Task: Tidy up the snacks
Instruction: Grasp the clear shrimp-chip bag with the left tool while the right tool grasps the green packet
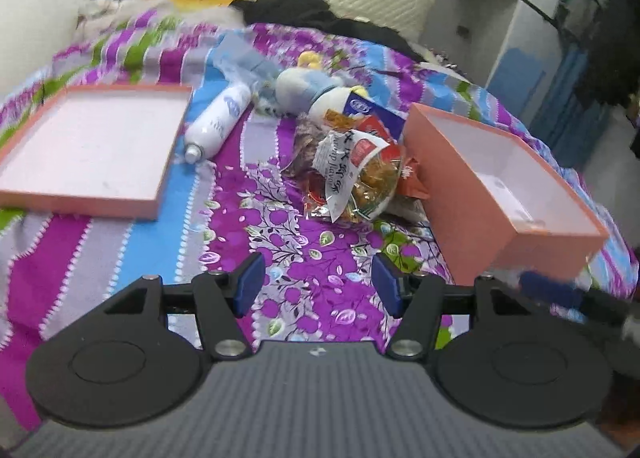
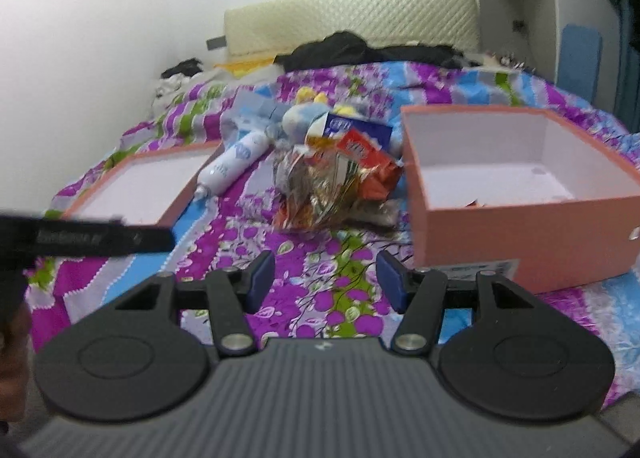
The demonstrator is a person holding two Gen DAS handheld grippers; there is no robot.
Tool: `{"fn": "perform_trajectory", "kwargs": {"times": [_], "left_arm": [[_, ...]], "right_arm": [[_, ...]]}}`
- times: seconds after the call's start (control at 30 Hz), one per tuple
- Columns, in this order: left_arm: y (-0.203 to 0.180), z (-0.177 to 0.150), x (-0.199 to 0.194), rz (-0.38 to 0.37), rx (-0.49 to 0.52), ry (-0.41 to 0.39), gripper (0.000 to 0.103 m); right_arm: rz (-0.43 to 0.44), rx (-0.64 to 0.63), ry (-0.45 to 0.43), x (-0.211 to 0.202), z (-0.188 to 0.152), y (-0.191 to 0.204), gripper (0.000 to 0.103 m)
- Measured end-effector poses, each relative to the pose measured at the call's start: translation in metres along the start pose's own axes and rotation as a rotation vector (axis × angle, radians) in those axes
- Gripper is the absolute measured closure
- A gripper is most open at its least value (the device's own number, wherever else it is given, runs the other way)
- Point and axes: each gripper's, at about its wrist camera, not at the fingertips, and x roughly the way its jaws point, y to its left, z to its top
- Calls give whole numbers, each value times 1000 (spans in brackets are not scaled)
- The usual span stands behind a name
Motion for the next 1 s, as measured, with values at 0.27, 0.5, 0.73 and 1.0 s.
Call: {"fn": "perform_trajectory", "kwargs": {"times": [0.27, 0.5, 0.73, 1.0], "left_arm": [[15, 49, 55, -93, -79, 25, 34], [43, 98, 140, -213, -245, 84, 22], [62, 144, 231, -244, -407, 154, 20], [47, 155, 272, -131, -372, 315, 20]], "right_arm": [[39, 54, 13, 50, 18, 2, 51], [-9, 99, 62, 122, 34, -6, 51], [-51, 147, 151, 184, 53, -13, 51], [-76, 125, 222, 214, 59, -10, 62]]}}
